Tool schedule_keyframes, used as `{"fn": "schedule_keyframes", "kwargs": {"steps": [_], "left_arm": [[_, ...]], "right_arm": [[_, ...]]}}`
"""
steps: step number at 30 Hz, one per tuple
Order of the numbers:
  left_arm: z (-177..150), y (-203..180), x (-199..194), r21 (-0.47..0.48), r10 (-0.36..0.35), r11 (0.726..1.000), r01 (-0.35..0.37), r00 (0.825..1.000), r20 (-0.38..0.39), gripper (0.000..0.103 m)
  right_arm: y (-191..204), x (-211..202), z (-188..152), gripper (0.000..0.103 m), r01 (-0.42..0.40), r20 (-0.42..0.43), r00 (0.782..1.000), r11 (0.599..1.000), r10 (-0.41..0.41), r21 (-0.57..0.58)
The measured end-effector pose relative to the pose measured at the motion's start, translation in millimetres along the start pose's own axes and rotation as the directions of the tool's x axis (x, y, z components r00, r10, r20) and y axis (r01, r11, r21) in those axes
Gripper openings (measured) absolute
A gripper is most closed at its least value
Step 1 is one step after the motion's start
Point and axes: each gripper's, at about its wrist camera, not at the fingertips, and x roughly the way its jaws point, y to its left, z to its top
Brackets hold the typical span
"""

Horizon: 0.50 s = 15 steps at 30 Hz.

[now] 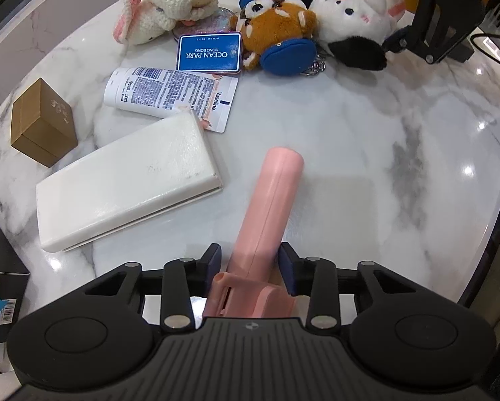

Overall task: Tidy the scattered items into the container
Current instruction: 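Grasp the white plush toy with the right tool while the left tool grasps the pink fan, then carry the plush toy and pink fan with both tools over the orange box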

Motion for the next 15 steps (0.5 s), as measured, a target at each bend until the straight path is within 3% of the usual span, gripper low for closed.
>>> {"fn": "schedule_keyframes", "kwargs": {"steps": [3, 15], "left_arm": [[-1, 0, 0, 0.005, 0.008, 1.0, -0.008, 1.0, -0.005, 0.032], [5, -6, -2, -0.027, 0.022, 0.999, -0.022, 1.0, 0.019, 0.031]], "right_arm": [[-1, -3, -1, 0.072, 0.014, 0.011, 1.0, 1.0, -0.014, -0.008], [-1, -19, -3, 0.072, 0.043, 0.025, 0.999, 0.999, -0.043, -0.006]]}}
